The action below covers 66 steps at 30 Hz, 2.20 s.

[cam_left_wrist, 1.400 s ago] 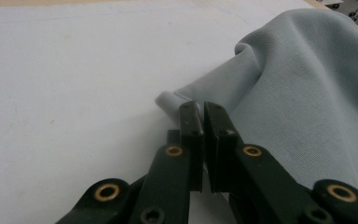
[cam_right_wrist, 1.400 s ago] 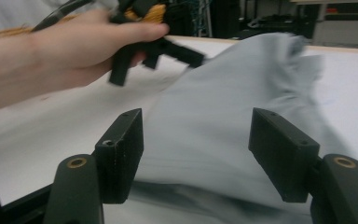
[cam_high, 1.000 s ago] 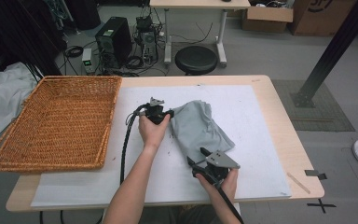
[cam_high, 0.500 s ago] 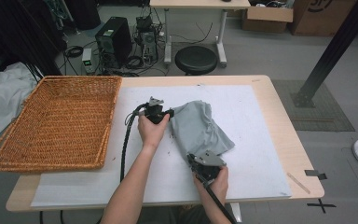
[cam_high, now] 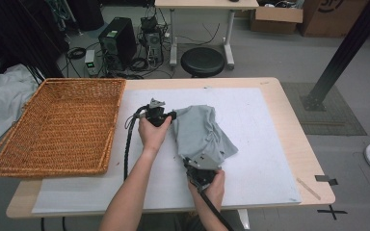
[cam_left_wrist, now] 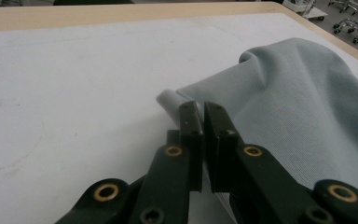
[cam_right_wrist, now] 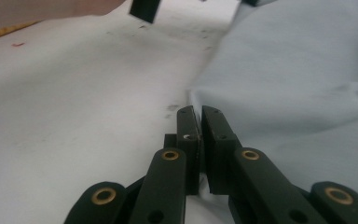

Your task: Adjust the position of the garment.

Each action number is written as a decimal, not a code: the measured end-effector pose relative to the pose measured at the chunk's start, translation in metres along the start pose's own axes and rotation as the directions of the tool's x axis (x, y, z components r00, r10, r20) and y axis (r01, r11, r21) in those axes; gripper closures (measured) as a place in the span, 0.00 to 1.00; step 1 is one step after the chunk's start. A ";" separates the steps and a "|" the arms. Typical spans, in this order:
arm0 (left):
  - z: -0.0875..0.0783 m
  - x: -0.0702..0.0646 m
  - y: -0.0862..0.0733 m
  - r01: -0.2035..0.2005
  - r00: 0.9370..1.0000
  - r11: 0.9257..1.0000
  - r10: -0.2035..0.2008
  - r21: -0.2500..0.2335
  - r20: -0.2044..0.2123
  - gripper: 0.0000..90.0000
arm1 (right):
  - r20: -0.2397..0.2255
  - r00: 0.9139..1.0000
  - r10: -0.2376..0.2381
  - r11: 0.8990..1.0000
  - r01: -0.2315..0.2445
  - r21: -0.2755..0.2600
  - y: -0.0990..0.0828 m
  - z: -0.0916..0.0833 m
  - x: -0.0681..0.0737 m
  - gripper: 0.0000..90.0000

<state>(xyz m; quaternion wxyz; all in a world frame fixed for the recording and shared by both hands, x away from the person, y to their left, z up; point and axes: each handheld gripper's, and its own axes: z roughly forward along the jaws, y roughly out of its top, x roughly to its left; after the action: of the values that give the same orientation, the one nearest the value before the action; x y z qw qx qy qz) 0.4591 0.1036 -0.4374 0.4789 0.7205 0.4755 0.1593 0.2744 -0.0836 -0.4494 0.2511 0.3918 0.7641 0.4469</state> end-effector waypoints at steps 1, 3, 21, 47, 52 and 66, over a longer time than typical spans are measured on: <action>0.000 0.000 0.000 0.003 1.000 1.000 -0.003 0.000 -0.002 0.96 | 0.010 1.000 0.000 1.000 0.000 -0.003 0.001 -0.004 -0.004 0.97; 0.001 -0.001 0.000 0.003 1.000 1.000 -0.003 -0.004 -0.003 0.96 | 0.001 1.000 0.014 1.000 -0.014 -0.013 0.002 -0.009 -0.008 0.93; -0.006 0.000 0.003 0.014 0.999 1.000 -0.015 -0.024 -0.050 0.60 | -0.010 0.976 0.220 0.975 -0.220 -0.044 -0.015 -0.052 -0.093 0.71; -0.016 0.000 0.000 0.010 0.999 0.999 -0.011 -0.043 -0.042 0.58 | 0.092 0.979 0.185 0.981 -0.189 0.045 -0.015 -0.043 -0.136 0.96; -0.018 0.000 -0.002 0.010 0.999 0.999 -0.012 -0.045 -0.045 0.57 | 0.063 0.972 0.228 0.972 -0.231 0.044 -0.019 -0.040 -0.141 0.75; -0.015 0.004 -0.006 0.026 0.997 0.998 -0.030 -0.050 -0.066 0.51 | 0.004 0.934 0.358 0.933 -0.358 0.023 -0.024 -0.021 -0.157 0.49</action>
<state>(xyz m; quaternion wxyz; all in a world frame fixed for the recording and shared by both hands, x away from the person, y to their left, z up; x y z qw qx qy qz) 0.4479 0.1153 -0.4358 0.4825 0.6962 0.4972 0.1880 0.3386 -0.2302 -0.4552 0.1610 0.5271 0.6851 0.4763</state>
